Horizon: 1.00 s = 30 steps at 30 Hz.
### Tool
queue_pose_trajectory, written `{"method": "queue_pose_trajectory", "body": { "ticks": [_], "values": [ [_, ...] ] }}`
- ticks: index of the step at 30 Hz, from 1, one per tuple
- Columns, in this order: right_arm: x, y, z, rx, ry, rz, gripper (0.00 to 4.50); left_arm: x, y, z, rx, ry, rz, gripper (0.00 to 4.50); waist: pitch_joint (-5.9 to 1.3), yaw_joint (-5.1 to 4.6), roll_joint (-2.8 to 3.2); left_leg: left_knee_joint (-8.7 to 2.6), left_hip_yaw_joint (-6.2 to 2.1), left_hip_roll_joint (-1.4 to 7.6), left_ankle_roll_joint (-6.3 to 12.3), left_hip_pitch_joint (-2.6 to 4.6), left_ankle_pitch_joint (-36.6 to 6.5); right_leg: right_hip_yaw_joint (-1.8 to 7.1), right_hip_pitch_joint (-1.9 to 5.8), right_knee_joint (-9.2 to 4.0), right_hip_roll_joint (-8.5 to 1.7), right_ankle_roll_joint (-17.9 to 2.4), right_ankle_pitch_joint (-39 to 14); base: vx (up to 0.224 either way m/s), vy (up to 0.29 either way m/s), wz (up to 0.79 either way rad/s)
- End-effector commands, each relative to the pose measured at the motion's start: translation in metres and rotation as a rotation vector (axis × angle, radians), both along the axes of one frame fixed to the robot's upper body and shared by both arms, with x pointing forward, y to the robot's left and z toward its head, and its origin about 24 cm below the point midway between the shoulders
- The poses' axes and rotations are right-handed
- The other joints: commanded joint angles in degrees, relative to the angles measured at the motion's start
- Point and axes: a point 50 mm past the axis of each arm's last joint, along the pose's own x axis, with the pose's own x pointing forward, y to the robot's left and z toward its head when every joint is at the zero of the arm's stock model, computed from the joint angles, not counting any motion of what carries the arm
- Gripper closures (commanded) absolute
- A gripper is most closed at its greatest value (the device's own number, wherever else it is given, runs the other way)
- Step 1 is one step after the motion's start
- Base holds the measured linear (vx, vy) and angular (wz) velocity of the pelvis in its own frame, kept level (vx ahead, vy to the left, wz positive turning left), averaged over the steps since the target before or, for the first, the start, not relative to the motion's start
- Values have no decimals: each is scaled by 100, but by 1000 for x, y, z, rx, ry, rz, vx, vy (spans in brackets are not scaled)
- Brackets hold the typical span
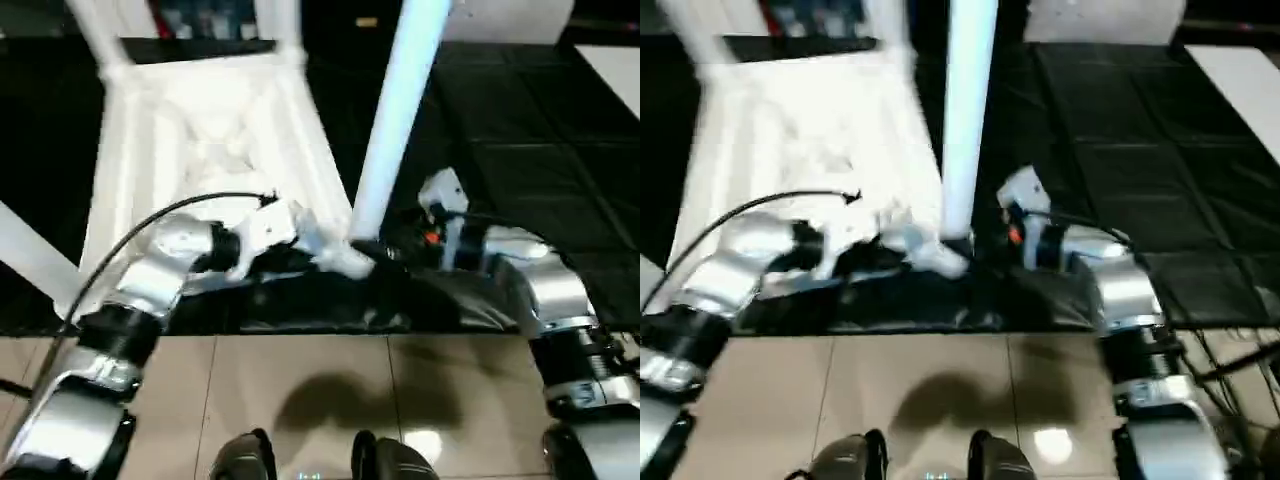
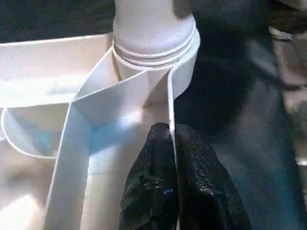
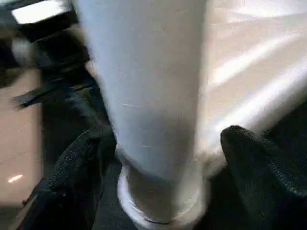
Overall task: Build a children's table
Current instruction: Rotate leg to tighten
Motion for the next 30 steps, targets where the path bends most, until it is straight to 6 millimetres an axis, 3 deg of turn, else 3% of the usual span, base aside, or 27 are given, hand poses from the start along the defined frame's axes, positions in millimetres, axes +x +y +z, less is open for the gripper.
{"method": "queue_pose_trajectory", "body": {
  "ticks": [1,7,8,14,25,30],
  "values": [
    [-3,1,4,10,14,86,63,-7,-13,5,4,-16,-127,450,-489,-7,10,-300,-135,393,804,165,-623,333,408,-290,-520,-1568,-599,0,0,0],
    [-4,-1,3,19,57,167,90,-14,-9,3,48,17,-214,450,-514,34,-14,-293,-136,383,652,157,-656,345,412,-296,-540,-1522,-837,0,0,0],
    [-4,-2,2,18,67,186,116,-15,-8,3,54,22,-224,450,-519,46,-7,-290,-137,382,646,156,-647,343,410,-297,-542,-1520,-858,0,0,0],
    [-10,-5,1,6,92,279,162,-14,-4,2,74,15,-230,450,-557,89,-6,-263,-139,387,746,149,-443,334,415,-242,-525,-1561,-481,0,0,0],
    [-14,-8,-1,9,124,319,236,-13,-3,2,71,9,-218,450,-573,105,4,-246,-144,374,698,140,-525,326,423,-257,-525,-1556,-661,0,0,0],
    [-17,-4,-4,23,138,326,244,-11,-3,2,68,10,-199,450,-576,112,5,-243,-148,371,672,135,-519,326,426,-250,-520,-1533,-660,0,0,0]
  ]
}}
